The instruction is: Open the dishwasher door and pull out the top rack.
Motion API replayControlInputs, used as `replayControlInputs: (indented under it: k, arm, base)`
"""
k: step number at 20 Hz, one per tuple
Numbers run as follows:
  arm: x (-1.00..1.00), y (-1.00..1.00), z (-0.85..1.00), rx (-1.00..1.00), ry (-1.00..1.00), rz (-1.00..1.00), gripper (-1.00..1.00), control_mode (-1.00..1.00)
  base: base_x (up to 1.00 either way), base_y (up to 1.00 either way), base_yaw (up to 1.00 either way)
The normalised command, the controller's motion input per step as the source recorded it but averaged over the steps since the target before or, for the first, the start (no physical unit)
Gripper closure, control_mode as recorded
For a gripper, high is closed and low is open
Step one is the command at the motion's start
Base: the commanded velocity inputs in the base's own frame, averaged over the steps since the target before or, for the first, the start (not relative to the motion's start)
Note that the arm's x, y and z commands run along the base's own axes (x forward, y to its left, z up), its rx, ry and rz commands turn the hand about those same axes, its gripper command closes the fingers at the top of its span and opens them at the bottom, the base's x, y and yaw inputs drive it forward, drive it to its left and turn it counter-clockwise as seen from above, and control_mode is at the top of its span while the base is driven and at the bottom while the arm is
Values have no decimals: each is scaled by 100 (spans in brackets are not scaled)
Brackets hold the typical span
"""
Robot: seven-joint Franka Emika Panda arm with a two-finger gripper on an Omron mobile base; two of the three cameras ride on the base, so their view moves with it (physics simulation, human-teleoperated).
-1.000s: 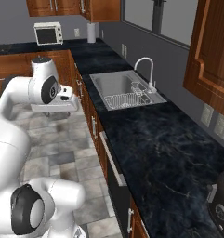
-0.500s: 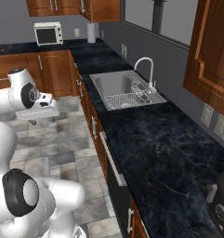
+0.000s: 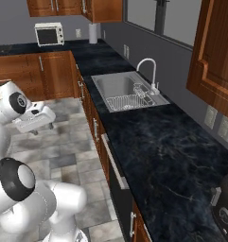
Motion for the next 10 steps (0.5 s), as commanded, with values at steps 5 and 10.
replayControlInputs:
  k: [5,10]
  arm:
    - [13,-6,-33,-20,0,-8,-100,-100]
    - [17,-18,-36,-14,0,-6,-100,-100]
  base:
    - [0,0,0]
    - [0,0,0]
